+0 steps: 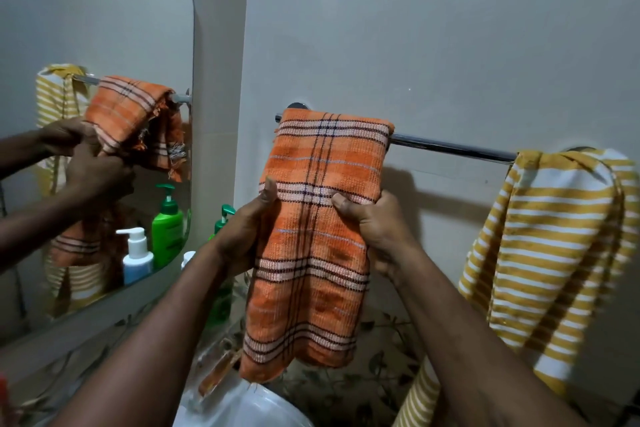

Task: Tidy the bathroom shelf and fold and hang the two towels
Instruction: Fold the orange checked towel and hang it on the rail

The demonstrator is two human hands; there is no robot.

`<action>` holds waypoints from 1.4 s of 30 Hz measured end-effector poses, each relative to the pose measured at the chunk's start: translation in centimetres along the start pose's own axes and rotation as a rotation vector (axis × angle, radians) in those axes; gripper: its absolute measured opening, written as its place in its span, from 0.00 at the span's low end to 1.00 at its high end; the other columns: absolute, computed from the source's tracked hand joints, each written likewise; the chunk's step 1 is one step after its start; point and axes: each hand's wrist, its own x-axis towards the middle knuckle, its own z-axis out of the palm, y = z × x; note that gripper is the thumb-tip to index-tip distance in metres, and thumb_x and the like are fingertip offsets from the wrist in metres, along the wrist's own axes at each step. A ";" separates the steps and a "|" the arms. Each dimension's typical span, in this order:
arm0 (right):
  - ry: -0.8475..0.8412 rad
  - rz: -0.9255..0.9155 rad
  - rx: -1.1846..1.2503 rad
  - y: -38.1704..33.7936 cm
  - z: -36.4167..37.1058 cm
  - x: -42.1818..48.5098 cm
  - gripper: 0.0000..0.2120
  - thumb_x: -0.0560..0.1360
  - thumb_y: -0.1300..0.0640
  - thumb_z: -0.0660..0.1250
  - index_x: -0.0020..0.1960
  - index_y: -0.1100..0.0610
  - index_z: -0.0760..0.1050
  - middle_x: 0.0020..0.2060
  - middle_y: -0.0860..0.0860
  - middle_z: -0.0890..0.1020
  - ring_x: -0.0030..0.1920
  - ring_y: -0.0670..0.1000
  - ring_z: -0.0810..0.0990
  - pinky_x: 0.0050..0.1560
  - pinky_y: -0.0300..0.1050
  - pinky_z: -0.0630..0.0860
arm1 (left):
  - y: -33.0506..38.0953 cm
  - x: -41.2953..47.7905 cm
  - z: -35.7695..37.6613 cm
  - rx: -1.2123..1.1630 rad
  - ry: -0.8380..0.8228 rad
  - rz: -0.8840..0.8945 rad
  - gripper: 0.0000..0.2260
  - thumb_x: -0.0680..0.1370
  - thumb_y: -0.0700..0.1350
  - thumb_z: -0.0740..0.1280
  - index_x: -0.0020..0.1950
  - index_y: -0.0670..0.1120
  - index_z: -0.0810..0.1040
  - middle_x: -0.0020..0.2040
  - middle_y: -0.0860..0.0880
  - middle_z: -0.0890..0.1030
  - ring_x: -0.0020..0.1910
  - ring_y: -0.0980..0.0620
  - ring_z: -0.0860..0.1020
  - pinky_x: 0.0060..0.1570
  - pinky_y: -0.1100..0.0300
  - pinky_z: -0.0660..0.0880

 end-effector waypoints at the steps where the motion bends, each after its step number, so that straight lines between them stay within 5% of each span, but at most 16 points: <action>1: -0.013 0.015 0.006 0.0 -0.2 -0.1 0.16 0.74 0.70 0.74 0.61 0.68 0.78 0.51 0.62 0.87 0.43 0.56 0.88 0.39 0.48 0.85 | 0.1 -0.1 -0.3 -0.028 0.004 -0.016 0.29 0.80 0.65 0.60 0.69 0.44 0.76 0.51 0.43 0.87 0.45 0.45 0.87 0.41 0.53 0.83; 5: -0.022 0.015 0.004 0.8 -1.2 -0.3 0.16 0.77 0.66 0.73 0.64 0.65 0.77 0.53 0.60 0.87 0.50 0.58 0.88 0.47 0.50 0.85 | 0.3 0.0 -0.8 -0.023 0.153 0.002 0.15 0.79 0.50 0.65 0.55 0.38 0.81 0.45 0.40 0.86 0.39 0.44 0.85 0.37 0.54 0.83; 9: -0.019 -0.052 -0.068 0.8 -0.4 -0.5 0.18 0.74 0.59 0.78 0.61 0.61 0.80 0.52 0.57 0.88 0.51 0.58 0.88 0.51 0.54 0.86 | -0.3 0.9 -0.2 0.115 0.264 0.042 0.11 0.78 0.43 0.71 0.55 0.37 0.83 0.50 0.37 0.87 0.45 0.41 0.87 0.43 0.50 0.84; 15: 0.138 -0.033 0.067 0.0 0.1 1.2 0.13 0.76 0.68 0.74 0.59 0.63 0.78 0.48 0.59 0.88 0.41 0.54 0.89 0.35 0.47 0.84 | 0.0 1.4 0.0 0.018 0.311 0.101 0.07 0.73 0.35 0.73 0.50 0.36 0.84 0.45 0.39 0.88 0.41 0.43 0.87 0.39 0.53 0.84; 18: 0.140 -0.074 0.135 1.3 0.2 1.0 0.10 0.79 0.64 0.72 0.59 0.61 0.77 0.48 0.57 0.88 0.43 0.53 0.88 0.38 0.47 0.84 | -0.1 1.7 -0.1 -0.060 0.317 0.114 0.10 0.73 0.35 0.73 0.53 0.36 0.83 0.47 0.38 0.87 0.42 0.41 0.86 0.41 0.50 0.85; 22: 0.114 -0.005 -0.057 6.3 -0.7 -0.8 0.31 0.67 0.45 0.83 0.63 0.56 0.77 0.53 0.53 0.88 0.53 0.55 0.88 0.56 0.57 0.84 | -0.2 1.8 -0.2 -0.118 0.278 0.122 0.16 0.74 0.38 0.72 0.61 0.36 0.80 0.50 0.39 0.86 0.45 0.40 0.85 0.46 0.45 0.85; 26: 0.121 0.093 -0.094 10.2 -0.8 -2.2 0.19 0.70 0.63 0.81 0.58 0.62 0.80 0.51 0.58 0.88 0.47 0.54 0.88 0.48 0.48 0.85 | -0.8 1.6 -0.2 -0.055 0.305 0.107 0.18 0.74 0.38 0.73 0.63 0.36 0.79 0.53 0.37 0.86 0.48 0.38 0.85 0.47 0.44 0.84; 29: 0.147 0.065 -0.059 10.0 -0.7 -1.9 0.12 0.72 0.69 0.77 0.53 0.60 0.83 0.48 0.59 0.88 0.50 0.61 0.88 0.53 0.59 0.85 | -1.2 0.6 -1.0 -0.014 0.302 0.090 0.16 0.78 0.42 0.72 0.64 0.39 0.79 0.55 0.37 0.86 0.48 0.39 0.86 0.44 0.48 0.84; 32: 0.151 0.015 0.004 9.1 -0.8 -1.5 0.14 0.70 0.74 0.72 0.53 0.62 0.84 0.48 0.61 0.88 0.54 0.68 0.85 0.60 0.68 0.81 | -2.3 -1.4 -1.8 0.025 0.159 0.030 0.09 0.79 0.48 0.72 0.54 0.44 0.83 0.43 0.44 0.84 0.37 0.48 0.83 0.35 0.58 0.79; 34: 0.138 -0.035 0.000 8.7 -0.8 -1.6 0.14 0.69 0.74 0.71 0.49 0.60 0.85 0.48 0.59 0.88 0.54 0.65 0.86 0.61 0.65 0.81 | -3.8 -2.3 -1.5 -0.006 0.101 -0.053 0.15 0.82 0.42 0.65 0.38 0.47 0.85 0.32 0.50 0.80 0.28 0.55 0.77 0.28 0.64 0.74; 36: 0.119 -0.061 -0.016 8.4 -0.8 -1.9 0.13 0.69 0.73 0.71 0.46 0.58 0.86 0.47 0.58 0.88 0.53 0.63 0.86 0.59 0.62 0.82 | -5.0 -3.3 -1.3 -0.097 0.084 -0.060 0.24 0.83 0.31 0.55 0.37 0.45 0.85 0.29 0.50 0.79 0.25 0.57 0.78 0.26 0.65 0.76; 39: 0.080 -0.104 -0.004 8.8 -1.4 -2.0 0.12 0.71 0.69 0.71 0.52 0.59 0.85 0.51 0.64 0.87 0.53 0.65 0.85 0.57 0.69 0.80 | -5.0 -3.1 -1.7 -0.083 0.122 0.060 0.08 0.79 0.31 0.68 0.57 0.35 0.82 0.46 0.38 0.87 0.42 0.44 0.87 0.43 0.53 0.85; 42: 0.075 -0.129 -0.092 9.9 -2.4 -3.2 0.17 0.73 0.53 0.76 0.60 0.59 0.83 0.53 0.58 0.88 0.56 0.61 0.86 0.59 0.61 0.82 | -4.6 -2.2 -1.1 -0.037 0.267 0.151 0.10 0.73 0.37 0.72 0.54 0.42 0.86 0.50 0.39 0.87 0.46 0.42 0.86 0.46 0.50 0.85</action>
